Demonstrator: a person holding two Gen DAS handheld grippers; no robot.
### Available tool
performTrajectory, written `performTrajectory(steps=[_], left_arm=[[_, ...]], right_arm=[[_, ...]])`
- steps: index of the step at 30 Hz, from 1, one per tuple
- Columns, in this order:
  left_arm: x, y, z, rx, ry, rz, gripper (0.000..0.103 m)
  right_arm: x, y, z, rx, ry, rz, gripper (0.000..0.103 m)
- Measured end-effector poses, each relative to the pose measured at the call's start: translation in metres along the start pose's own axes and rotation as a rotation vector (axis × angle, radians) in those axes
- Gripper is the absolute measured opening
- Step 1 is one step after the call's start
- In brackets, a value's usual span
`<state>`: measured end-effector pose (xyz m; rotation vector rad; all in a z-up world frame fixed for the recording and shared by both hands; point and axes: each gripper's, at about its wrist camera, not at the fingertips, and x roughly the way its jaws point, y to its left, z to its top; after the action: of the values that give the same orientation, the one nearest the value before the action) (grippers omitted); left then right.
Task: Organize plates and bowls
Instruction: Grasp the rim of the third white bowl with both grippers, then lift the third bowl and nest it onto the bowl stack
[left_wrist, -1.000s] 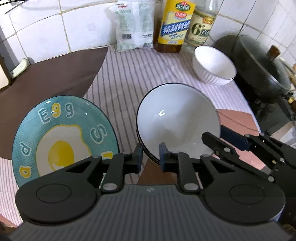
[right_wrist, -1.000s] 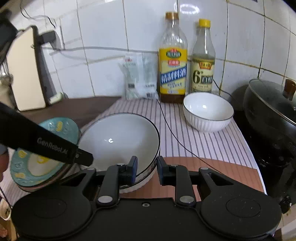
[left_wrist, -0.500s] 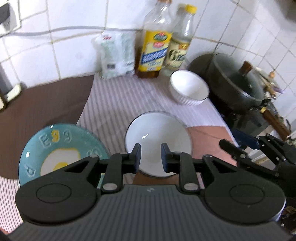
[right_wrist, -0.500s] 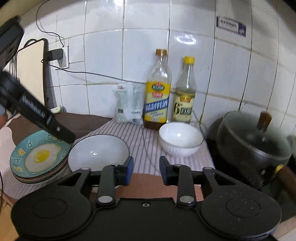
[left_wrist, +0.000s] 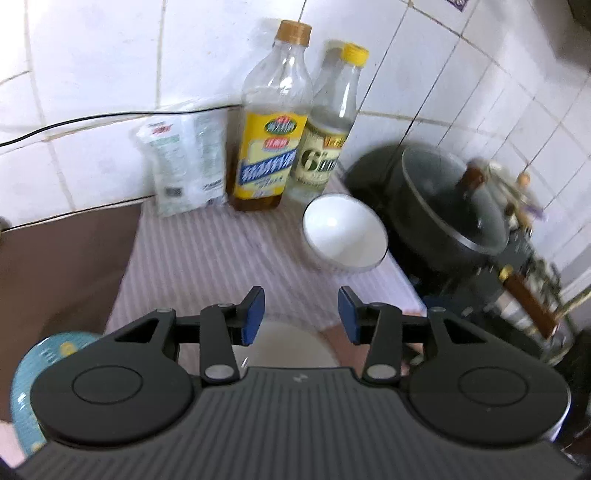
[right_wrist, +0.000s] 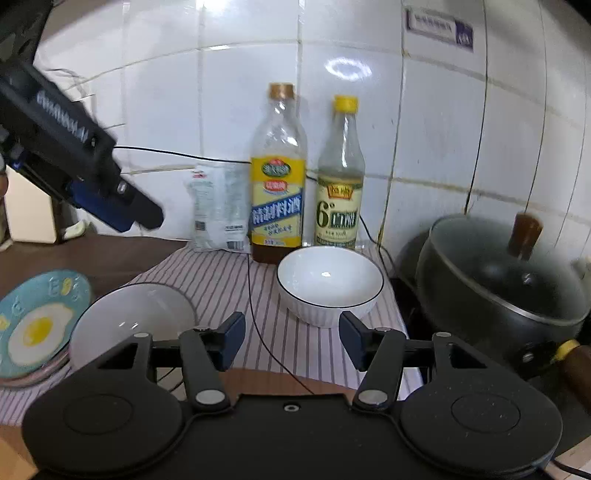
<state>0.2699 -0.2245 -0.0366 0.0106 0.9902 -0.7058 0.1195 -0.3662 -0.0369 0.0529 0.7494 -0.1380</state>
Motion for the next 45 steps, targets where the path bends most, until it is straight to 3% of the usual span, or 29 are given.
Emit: performTrajectory(steps=[4, 11, 13, 15, 20, 25, 35, 40, 45], left_arm=[[0.027, -0.004, 0.019, 0.021, 0.003, -0.003, 0.049], [0.088, -0.006, 0.038, 0.081, 0.057, 0.004, 0.053], [0.106, -0.002, 0.044, 0.07, 0.071, 0.001, 0.053], [0.124, -0.001, 0.049, 0.077, 0.085, 0.001, 0.053], [0.165, -0.001, 0.054, 0.102, 0.137, 0.02, 0.053], [0.189, 0.002, 0.053, 0.05, 0.165, 0.039, 0.043], [0.202, 0.009, 0.048, -0.033, 0.218, -0.061, 0.012], [0.192, -0.006, 0.041, 0.041, 0.209, -0.011, 0.012], [0.168, -0.007, 0.037, 0.042, 0.204, -0.01, 0.012]], right_arm=[[0.032, -0.009, -0.002, 0.039, 0.022, -0.007, 0.072], [0.081, -0.019, -0.014, 0.055, 0.083, -0.027, 0.076], [0.091, -0.018, -0.016, 0.036, 0.09, -0.019, 0.089], [0.098, -0.016, -0.018, 0.014, 0.076, -0.033, 0.093], [0.116, -0.019, -0.015, 0.034, 0.079, -0.052, 0.093], [0.133, -0.022, -0.015, 0.047, 0.077, -0.09, 0.093], [0.149, -0.025, -0.012, 0.03, 0.055, -0.096, 0.095], [0.147, -0.022, -0.011, 0.039, 0.074, -0.087, 0.094], [0.128, -0.014, -0.006, 0.037, 0.053, -0.067, 0.094]])
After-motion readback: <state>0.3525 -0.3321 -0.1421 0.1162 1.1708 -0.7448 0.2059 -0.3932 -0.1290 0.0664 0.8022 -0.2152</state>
